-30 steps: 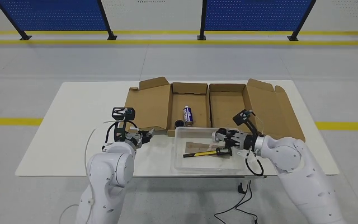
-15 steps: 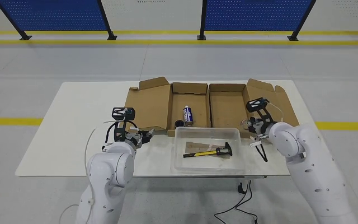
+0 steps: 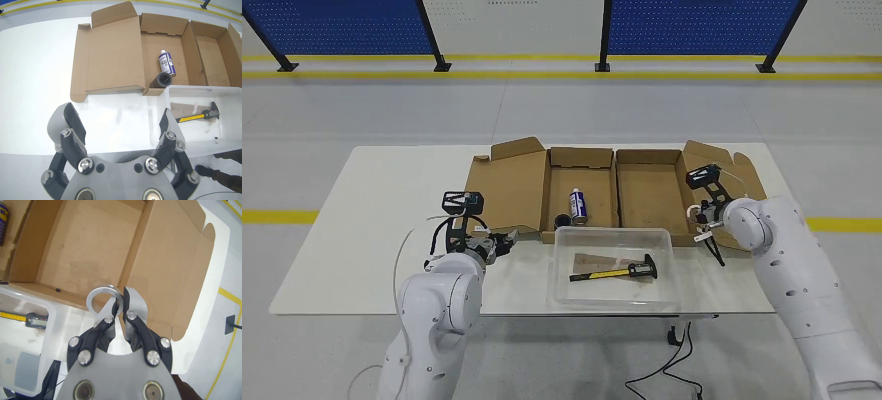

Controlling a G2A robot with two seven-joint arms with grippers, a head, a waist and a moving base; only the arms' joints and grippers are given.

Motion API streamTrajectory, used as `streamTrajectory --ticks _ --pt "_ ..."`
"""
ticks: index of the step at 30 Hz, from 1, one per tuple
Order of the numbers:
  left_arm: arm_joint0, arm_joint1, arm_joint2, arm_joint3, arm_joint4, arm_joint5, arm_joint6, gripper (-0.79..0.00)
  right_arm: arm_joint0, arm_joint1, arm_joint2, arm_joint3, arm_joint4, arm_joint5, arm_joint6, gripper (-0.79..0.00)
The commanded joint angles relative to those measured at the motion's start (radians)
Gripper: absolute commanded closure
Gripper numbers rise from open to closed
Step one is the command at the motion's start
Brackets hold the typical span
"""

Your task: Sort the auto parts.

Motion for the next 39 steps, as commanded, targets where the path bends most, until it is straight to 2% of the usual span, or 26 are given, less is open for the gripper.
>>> streamTrajectory --ticks 1,9,11,15,19,23,28,32,36,39 --pt "0.000 0.000 0.000 0.000 0.000 0.000 0.000 -0.785 0.031 -0.012 -0.033 0.060 0.017 -0.007 -0.018 0.000" --pt "0.000 0.000 0.000 0.000 0.000 0.000 0.000 -0.785 0.125 -0.054 -0.136 0.224 0.044 -0.051 -0.033 0.000" --pt "0.000 0.000 0.000 0.000 0.000 0.000 0.000 -0.785 0.143 -0.064 -0.155 0.259 0.048 -0.057 -0.038 -0.105" --pt "0.000 0.000 0.000 0.000 0.000 0.000 0.000 -0.785 0.169 -0.077 -0.178 0.317 0.060 -0.073 -0.049 -0.209" --pt "0.000 0.000 0.000 0.000 0.000 0.000 0.000 -0.785 0.188 -0.086 -0.191 0.354 0.063 -0.089 -0.061 -0.259" --pt "0.000 0.000 0.000 0.000 0.000 0.000 0.000 -0.785 0.196 -0.087 -0.185 0.344 0.065 -0.106 -0.073 -0.265" --pt "0.000 0.000 0.000 0.000 0.000 0.000 0.000 -0.785 0.168 -0.067 -0.155 0.186 0.023 -0.139 -0.036 -0.286" --pt "0.000 0.000 0.000 0.000 0.000 0.000 0.000 -0.785 0.096 -0.036 -0.105 -0.064 -0.043 -0.174 0.056 -0.289" --pt "0.000 0.000 0.000 0.000 0.000 0.000 0.000 -0.785 0.005 -0.009 -0.056 -0.304 -0.039 -0.268 0.170 -0.311" --pt "0.000 0.000 0.000 0.000 0.000 0.000 0.000 -0.785 -0.037 0.001 -0.059 -0.420 -0.023 -0.351 0.252 -0.342"
